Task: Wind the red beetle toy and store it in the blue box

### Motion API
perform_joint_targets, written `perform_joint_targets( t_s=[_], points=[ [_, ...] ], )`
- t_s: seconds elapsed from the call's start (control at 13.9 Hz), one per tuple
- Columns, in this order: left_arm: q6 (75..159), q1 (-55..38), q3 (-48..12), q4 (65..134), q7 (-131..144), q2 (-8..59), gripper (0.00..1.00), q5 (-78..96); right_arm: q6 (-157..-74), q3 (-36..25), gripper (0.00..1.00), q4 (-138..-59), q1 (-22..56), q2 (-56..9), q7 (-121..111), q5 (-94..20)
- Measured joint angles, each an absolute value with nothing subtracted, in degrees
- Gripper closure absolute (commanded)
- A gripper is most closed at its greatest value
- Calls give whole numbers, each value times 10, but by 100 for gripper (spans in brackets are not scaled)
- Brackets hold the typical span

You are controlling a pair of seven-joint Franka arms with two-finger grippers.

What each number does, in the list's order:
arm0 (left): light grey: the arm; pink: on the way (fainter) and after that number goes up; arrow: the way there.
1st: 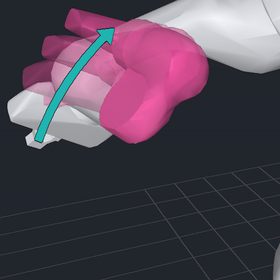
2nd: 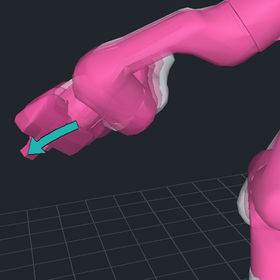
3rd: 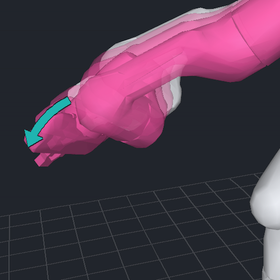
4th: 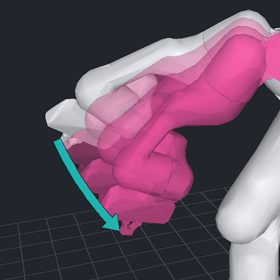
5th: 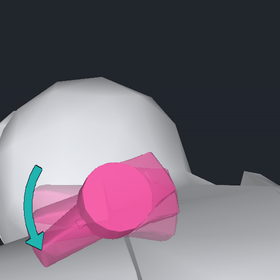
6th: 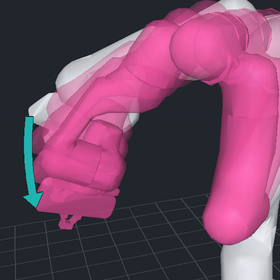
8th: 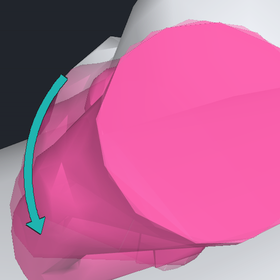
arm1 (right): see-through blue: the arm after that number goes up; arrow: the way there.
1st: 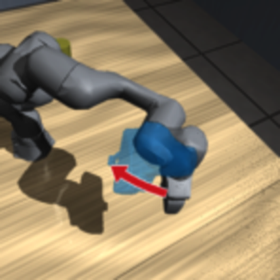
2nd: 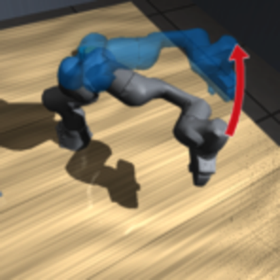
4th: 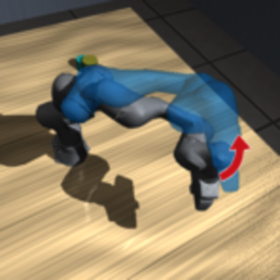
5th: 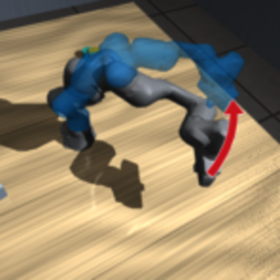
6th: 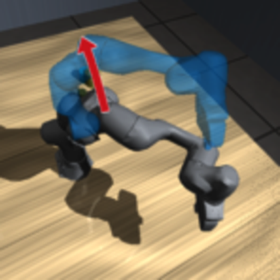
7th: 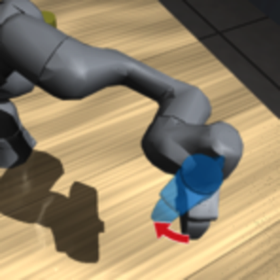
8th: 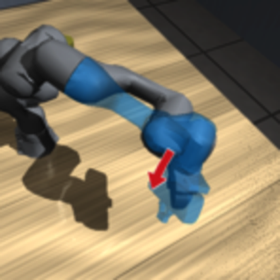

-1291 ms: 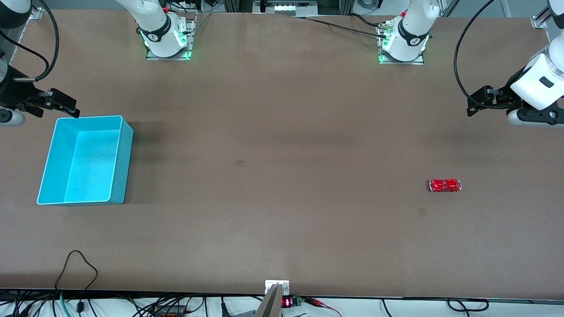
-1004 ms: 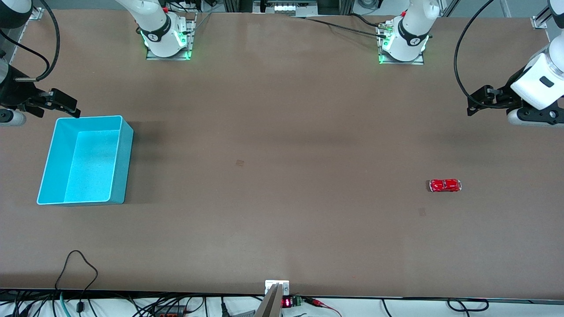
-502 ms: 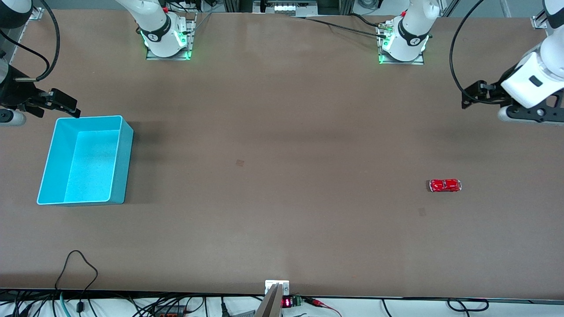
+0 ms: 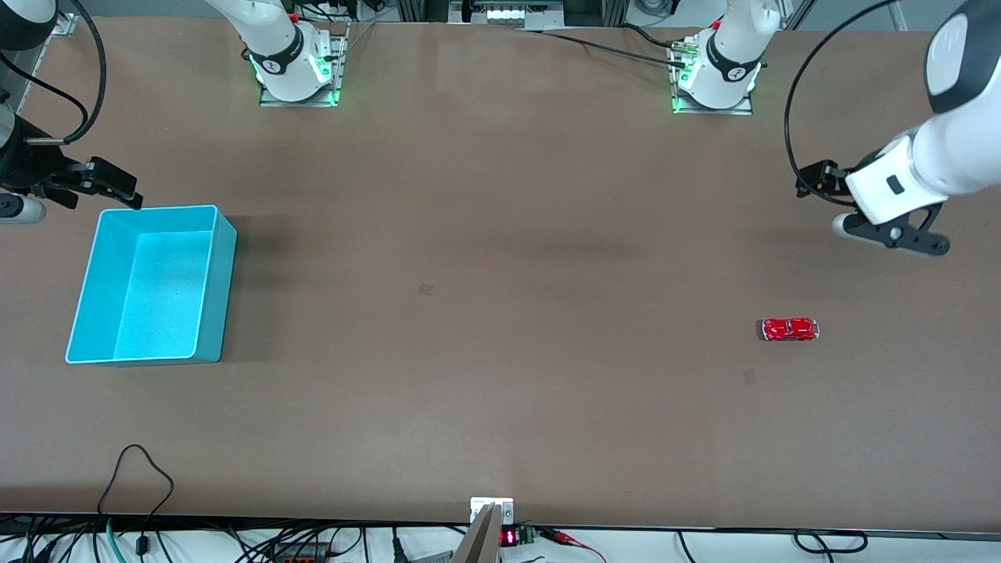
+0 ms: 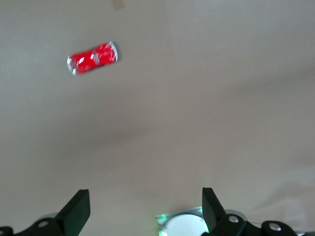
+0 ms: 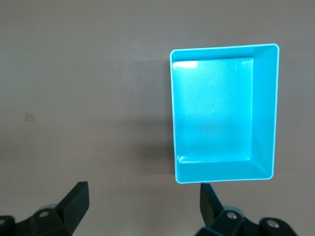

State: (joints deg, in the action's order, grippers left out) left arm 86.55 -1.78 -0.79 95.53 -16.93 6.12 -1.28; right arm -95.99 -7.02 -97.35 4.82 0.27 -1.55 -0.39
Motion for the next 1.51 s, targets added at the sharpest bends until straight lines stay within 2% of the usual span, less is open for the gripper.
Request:
perform_joint_targets(
  t_s=[0.43, 0.79, 1.0, 1.15, 1.36, 1.51],
  points=[
    [989, 37, -6, 958, -499, 136, 0, -22, -960, -70, 0, -973, 48, 3, -16, -4],
    [1165, 54, -6, 991, -765, 207, 0, -53, -960, -70, 0, -973, 48, 3, -16, -4],
    [1216, 58, -7, 1001, -850, 253, 0, -54, -961, -70, 0, -973, 48, 3, -16, -4],
    [1245, 58, -7, 1022, -861, 265, 0, -54, -961, -70, 0, -973, 48, 3, -16, -4],
    [1369, 60, -7, 1094, -881, 268, 0, -56, -961, -70, 0, -973, 48, 2, -16, -4],
    [1405, 67, -6, 1121, -903, 272, 0, -56, -961, -70, 0, -973, 48, 1, -16, -4]
  ],
)
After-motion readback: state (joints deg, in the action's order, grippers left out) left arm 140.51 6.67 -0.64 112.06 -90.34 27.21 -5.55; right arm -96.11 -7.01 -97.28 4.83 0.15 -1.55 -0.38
